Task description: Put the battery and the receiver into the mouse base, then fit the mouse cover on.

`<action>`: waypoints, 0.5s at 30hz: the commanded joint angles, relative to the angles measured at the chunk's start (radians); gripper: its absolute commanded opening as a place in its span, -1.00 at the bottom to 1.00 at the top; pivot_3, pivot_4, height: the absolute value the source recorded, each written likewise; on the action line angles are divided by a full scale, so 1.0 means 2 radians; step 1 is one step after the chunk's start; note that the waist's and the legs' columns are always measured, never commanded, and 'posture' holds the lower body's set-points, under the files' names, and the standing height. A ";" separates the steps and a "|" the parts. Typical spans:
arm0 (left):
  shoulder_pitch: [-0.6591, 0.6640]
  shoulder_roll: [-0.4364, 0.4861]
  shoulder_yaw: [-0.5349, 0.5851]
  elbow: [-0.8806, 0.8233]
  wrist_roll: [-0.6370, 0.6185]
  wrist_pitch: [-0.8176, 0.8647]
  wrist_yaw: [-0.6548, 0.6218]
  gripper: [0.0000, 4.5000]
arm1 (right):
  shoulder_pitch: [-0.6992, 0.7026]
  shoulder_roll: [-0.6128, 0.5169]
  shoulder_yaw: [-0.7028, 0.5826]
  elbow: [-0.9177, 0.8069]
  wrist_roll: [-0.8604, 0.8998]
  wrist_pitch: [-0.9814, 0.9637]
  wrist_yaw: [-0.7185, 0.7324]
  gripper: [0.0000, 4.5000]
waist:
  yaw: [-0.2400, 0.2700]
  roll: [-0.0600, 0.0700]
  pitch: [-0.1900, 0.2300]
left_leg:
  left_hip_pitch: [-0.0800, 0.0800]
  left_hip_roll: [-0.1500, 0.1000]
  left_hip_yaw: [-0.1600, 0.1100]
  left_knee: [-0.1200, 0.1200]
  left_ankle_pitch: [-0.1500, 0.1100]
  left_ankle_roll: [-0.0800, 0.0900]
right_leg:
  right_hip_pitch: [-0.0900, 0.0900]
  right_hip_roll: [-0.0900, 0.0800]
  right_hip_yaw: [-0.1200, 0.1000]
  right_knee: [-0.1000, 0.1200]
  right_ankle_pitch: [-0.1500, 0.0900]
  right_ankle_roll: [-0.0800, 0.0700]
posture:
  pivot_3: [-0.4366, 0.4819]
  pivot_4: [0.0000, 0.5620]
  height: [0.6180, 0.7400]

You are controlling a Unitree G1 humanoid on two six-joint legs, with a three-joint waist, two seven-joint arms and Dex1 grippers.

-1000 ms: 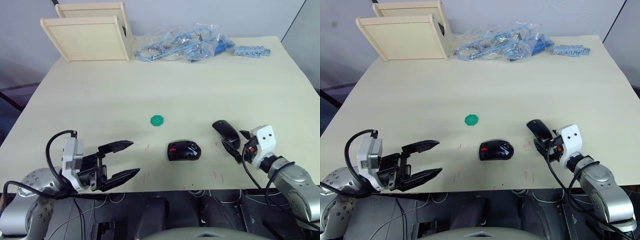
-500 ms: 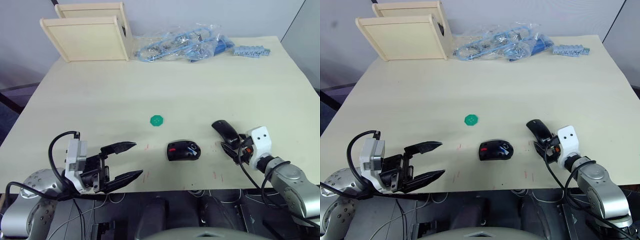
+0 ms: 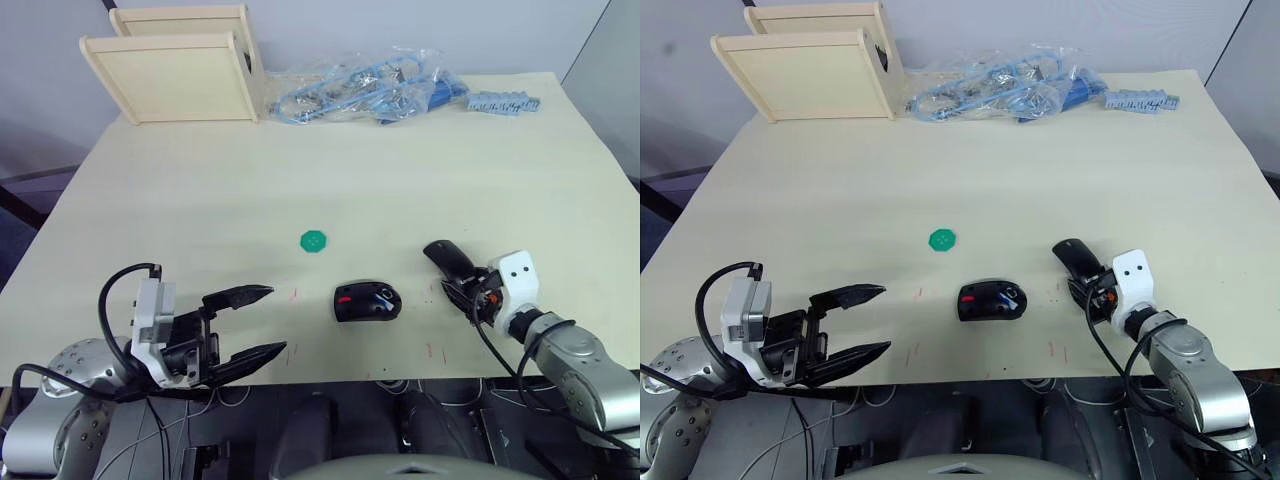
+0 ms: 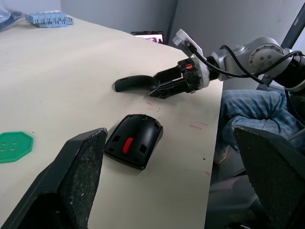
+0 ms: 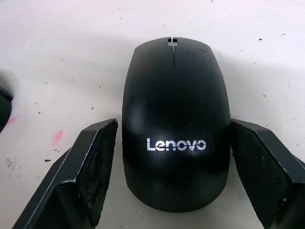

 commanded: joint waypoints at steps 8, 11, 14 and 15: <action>0.003 0.004 0.000 -0.004 -0.003 -0.014 -0.005 1.00 | 0.002 0.003 -0.006 -0.013 -0.008 -0.005 -0.004 0.44 | 0.000 0.000 0.000 | 0.000 0.000 0.000 0.000 0.000 0.000 | 0.000 0.000 0.000 0.000 0.000 0.000 | -0.05 -0.47 1.00; 0.002 0.004 -0.001 -0.003 -0.003 -0.015 -0.006 1.00 | 0.003 0.003 -0.006 -0.014 -0.009 -0.005 -0.005 0.10 | 0.000 0.000 0.000 | 0.000 0.000 0.000 0.000 0.000 0.000 | 0.000 0.000 0.000 0.000 0.000 0.000 | -0.05 -0.47 1.00; 0.001 0.005 -0.002 -0.001 -0.003 -0.016 -0.007 1.00 | 0.003 0.003 -0.005 -0.015 -0.011 -0.006 -0.005 0.10 | 0.000 0.000 0.000 | 0.000 0.000 0.000 0.000 0.000 0.000 | 0.000 0.000 0.000 0.000 0.000 0.000 | -0.05 -0.47 1.00; 0.001 0.004 -0.003 0.000 -0.002 -0.017 -0.007 1.00 | 0.002 0.003 -0.005 -0.016 -0.010 -0.005 -0.005 0.10 | 0.000 0.000 0.000 | 0.000 0.000 0.000 0.000 0.000 0.000 | 0.000 0.000 0.000 0.000 0.000 0.000 | -0.05 -0.47 1.00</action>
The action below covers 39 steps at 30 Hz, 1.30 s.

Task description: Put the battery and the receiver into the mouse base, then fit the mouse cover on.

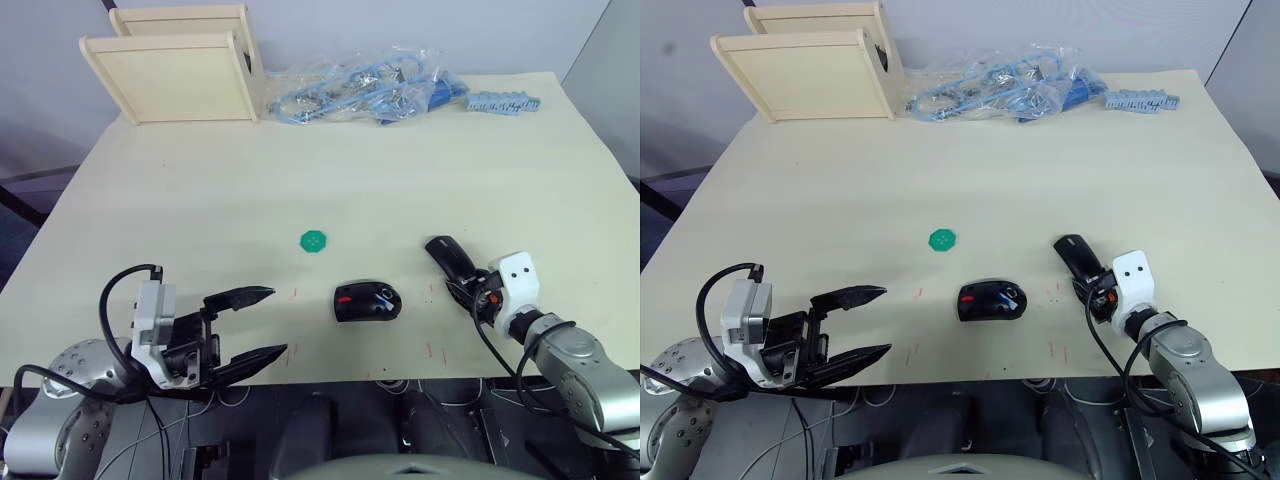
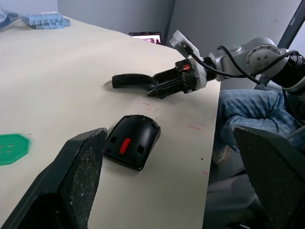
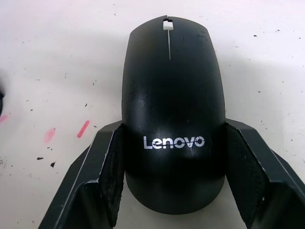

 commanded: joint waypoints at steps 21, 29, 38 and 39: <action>-0.026 0.026 0.003 0.030 -0.012 0.001 -0.030 1.00 | -0.114 -0.213 -0.019 -0.060 0.159 0.005 0.291 0.10 | 0.000 0.000 0.002 | 0.000 0.000 0.001 0.000 0.000 0.000 | 0.000 0.000 -0.001 0.000 0.000 0.000 | -0.05 -0.47 1.00; -0.023 0.037 0.015 0.038 -0.010 -0.003 -0.040 1.00 | -0.254 -0.233 0.080 -0.028 0.135 0.027 0.328 0.10 | 0.000 0.000 0.003 | 0.000 0.001 0.000 0.000 0.000 0.000 | 0.000 0.000 -0.001 -0.001 0.000 0.000 | -0.05 -0.47 1.00; -0.014 0.045 0.024 0.041 -0.007 -0.004 -0.042 1.00 | -0.322 -0.219 0.139 -0.025 0.134 0.075 0.328 0.10 | 0.000 0.000 0.003 | -0.004 0.001 -0.001 0.001 0.000 0.000 | -0.004 0.000 -0.001 -0.001 0.001 -0.001 | -0.05 -0.47 1.00; -0.014 0.046 0.024 0.041 -0.007 -0.004 -0.042 1.00 | -0.330 -0.216 0.147 -0.025 0.133 0.082 0.327 0.10 | 0.000 0.000 0.003 | -0.004 0.001 -0.001 0.001 0.000 0.000 | -0.004 0.000 -0.001 0.000 0.001 -0.001 | -0.05 -0.47 1.00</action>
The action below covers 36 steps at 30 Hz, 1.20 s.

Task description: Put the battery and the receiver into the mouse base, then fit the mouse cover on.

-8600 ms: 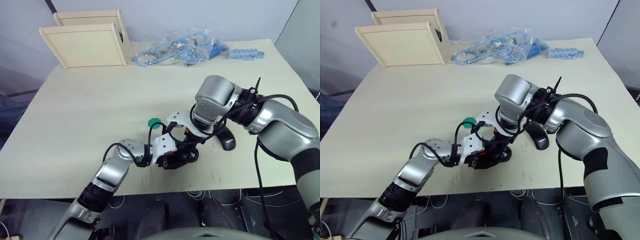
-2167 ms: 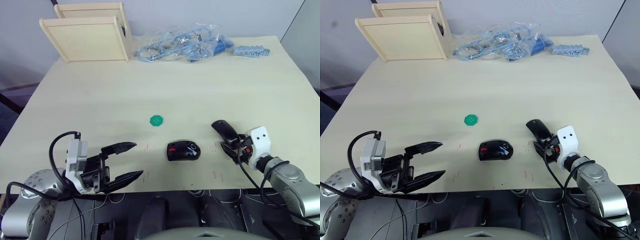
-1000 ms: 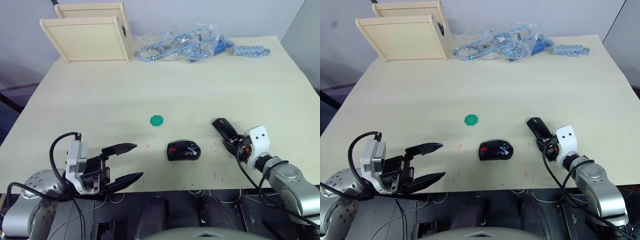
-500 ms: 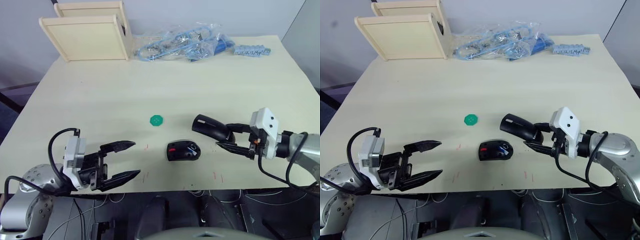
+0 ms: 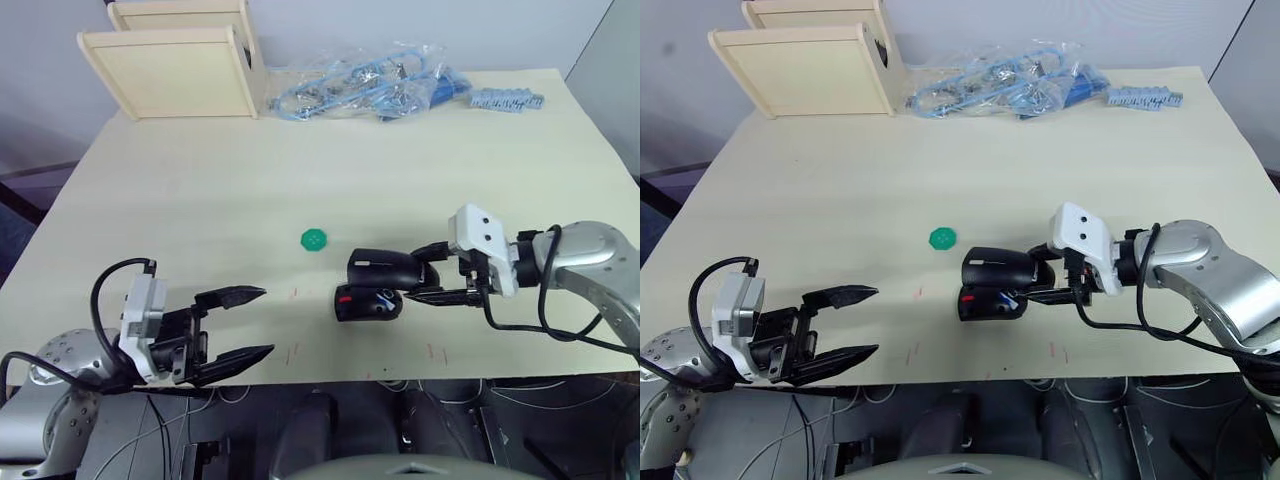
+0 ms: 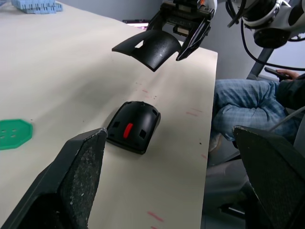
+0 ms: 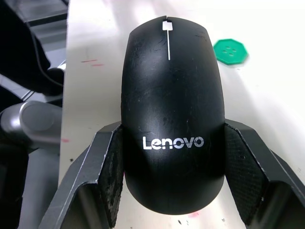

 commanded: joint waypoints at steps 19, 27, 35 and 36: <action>0.006 0.012 0.013 -0.001 0.002 -0.011 -0.008 1.00 | -0.093 0.033 0.140 0.030 -0.084 0.052 0.011 0.10 | 0.000 0.000 0.000 | -0.003 0.000 0.000 0.000 0.000 0.000 | -0.002 0.000 -0.001 0.000 0.000 0.000 | -0.05 -0.47 1.00; 0.007 0.012 0.014 -0.001 0.004 -0.012 -0.009 1.00 | -0.101 0.032 0.162 0.035 -0.114 0.056 0.019 0.10 | 0.000 0.000 0.000 | -0.003 0.000 0.000 0.000 0.000 0.000 | -0.002 0.000 -0.001 0.000 0.000 0.000 | -0.05 -0.47 1.00; 0.006 0.011 0.012 0.000 0.006 -0.013 -0.007 1.00 | -0.107 0.038 0.181 0.047 -0.142 0.058 0.021 0.10 | 0.000 0.000 0.000 | -0.003 0.000 0.000 0.000 0.000 0.000 | -0.002 0.000 -0.001 0.000 0.000 0.000 | -0.05 -0.47 1.00; 0.006 0.011 0.011 -0.001 0.006 -0.013 -0.007 1.00 | -0.107 0.039 0.183 0.049 -0.145 0.057 0.023 0.10 | 0.000 0.000 0.000 | -0.003 0.000 0.000 0.000 0.000 0.000 | -0.002 0.000 -0.001 0.000 0.000 0.000 | -0.05 -0.47 1.00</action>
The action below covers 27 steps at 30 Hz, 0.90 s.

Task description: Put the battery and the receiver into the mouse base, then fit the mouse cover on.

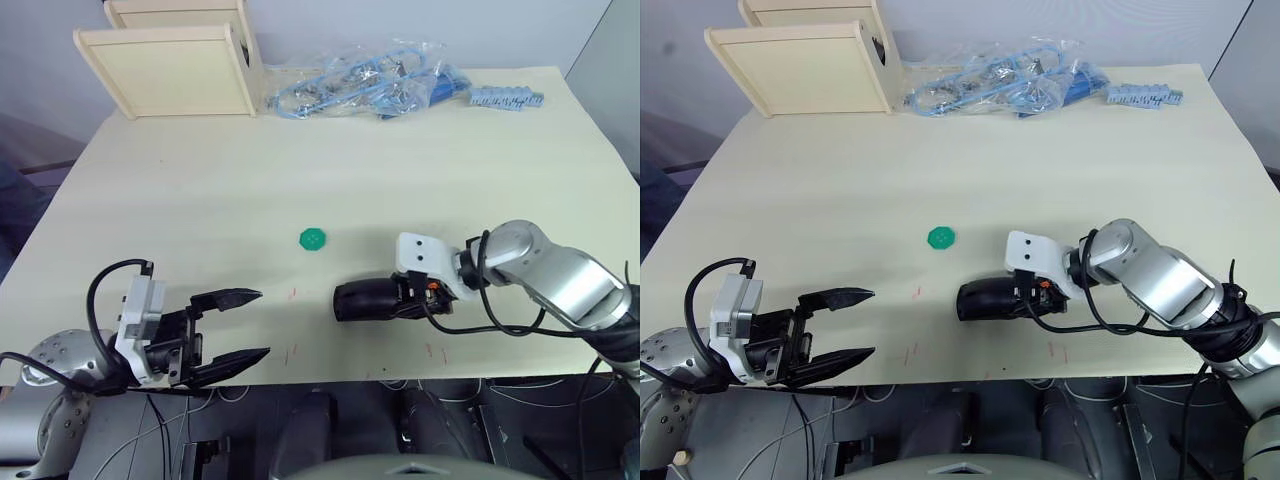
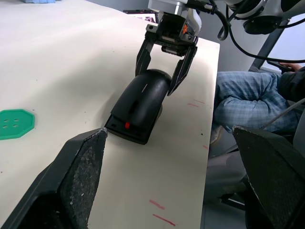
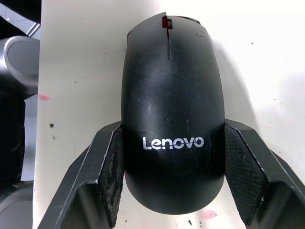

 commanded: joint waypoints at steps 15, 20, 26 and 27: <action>0.005 0.001 0.007 -0.006 0.001 -0.014 0.001 1.00 | -0.025 0.016 0.031 0.016 -0.042 -0.017 0.023 0.10 | 0.000 0.000 0.000 | 0.000 0.000 0.000 0.000 0.000 0.000 | 0.000 0.000 0.000 0.000 0.000 0.000 | -0.05 -0.47 1.00; 0.006 0.001 0.007 -0.006 0.000 -0.015 0.002 1.00 | -0.027 0.023 0.036 0.027 -0.054 -0.022 0.027 0.10 | 0.000 0.000 0.000 | 0.000 0.000 0.000 0.000 0.000 0.000 | 0.000 0.000 0.000 0.000 0.000 0.000 | -0.05 -0.47 1.00; 0.010 0.000 0.008 -0.007 0.001 -0.018 0.003 1.00 | -0.029 0.025 0.042 0.033 -0.063 -0.026 0.035 0.10 | 0.000 0.000 0.000 | 0.000 0.000 0.000 0.000 0.000 0.000 | 0.000 0.000 0.000 0.000 0.000 0.000 | -0.05 -0.47 1.00; 0.010 0.000 0.008 -0.007 0.001 -0.018 0.003 1.00 | -0.030 0.027 0.042 0.034 -0.064 -0.026 0.035 0.10 | 0.000 0.000 0.000 | 0.000 0.000 0.000 0.000 0.000 0.000 | 0.000 0.000 0.000 0.000 0.000 0.000 | -0.05 -0.47 1.00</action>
